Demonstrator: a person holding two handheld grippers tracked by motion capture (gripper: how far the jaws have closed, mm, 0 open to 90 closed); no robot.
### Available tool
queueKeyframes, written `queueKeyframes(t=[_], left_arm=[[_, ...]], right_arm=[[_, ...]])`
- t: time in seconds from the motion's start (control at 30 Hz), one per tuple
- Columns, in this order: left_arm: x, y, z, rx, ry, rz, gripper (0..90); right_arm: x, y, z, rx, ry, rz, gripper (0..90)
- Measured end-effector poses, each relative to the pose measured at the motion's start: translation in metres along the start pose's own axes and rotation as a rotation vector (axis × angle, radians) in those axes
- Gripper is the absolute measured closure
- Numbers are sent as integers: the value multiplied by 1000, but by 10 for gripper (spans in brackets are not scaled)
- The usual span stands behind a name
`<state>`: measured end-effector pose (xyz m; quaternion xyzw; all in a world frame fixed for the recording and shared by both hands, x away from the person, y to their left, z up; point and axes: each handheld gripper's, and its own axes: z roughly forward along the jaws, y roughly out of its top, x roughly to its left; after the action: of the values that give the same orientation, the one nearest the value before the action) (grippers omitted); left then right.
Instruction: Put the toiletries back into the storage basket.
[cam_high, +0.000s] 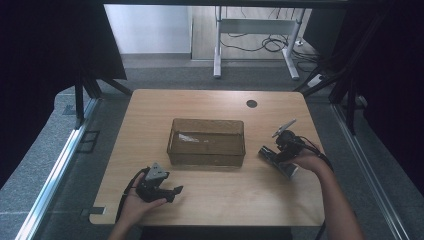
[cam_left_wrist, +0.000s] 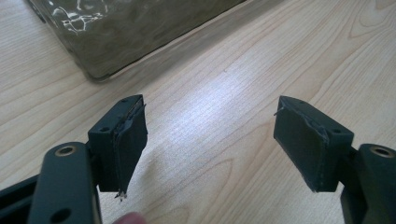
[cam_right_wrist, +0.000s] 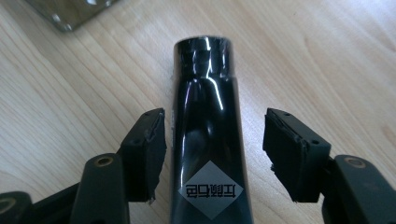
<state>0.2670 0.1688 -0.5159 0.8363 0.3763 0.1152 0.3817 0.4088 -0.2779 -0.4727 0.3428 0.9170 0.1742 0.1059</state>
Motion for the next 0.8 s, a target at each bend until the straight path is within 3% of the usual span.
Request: queueKeyframes(t=[0.43,0.8], left_arm=[[1,0,0,4,1,-2,262],[1,-1,0,4,0,-3,262]], right_arm=[[2,1,22,107,29,-45,379],[2,5,33,191,20,-68,424]])
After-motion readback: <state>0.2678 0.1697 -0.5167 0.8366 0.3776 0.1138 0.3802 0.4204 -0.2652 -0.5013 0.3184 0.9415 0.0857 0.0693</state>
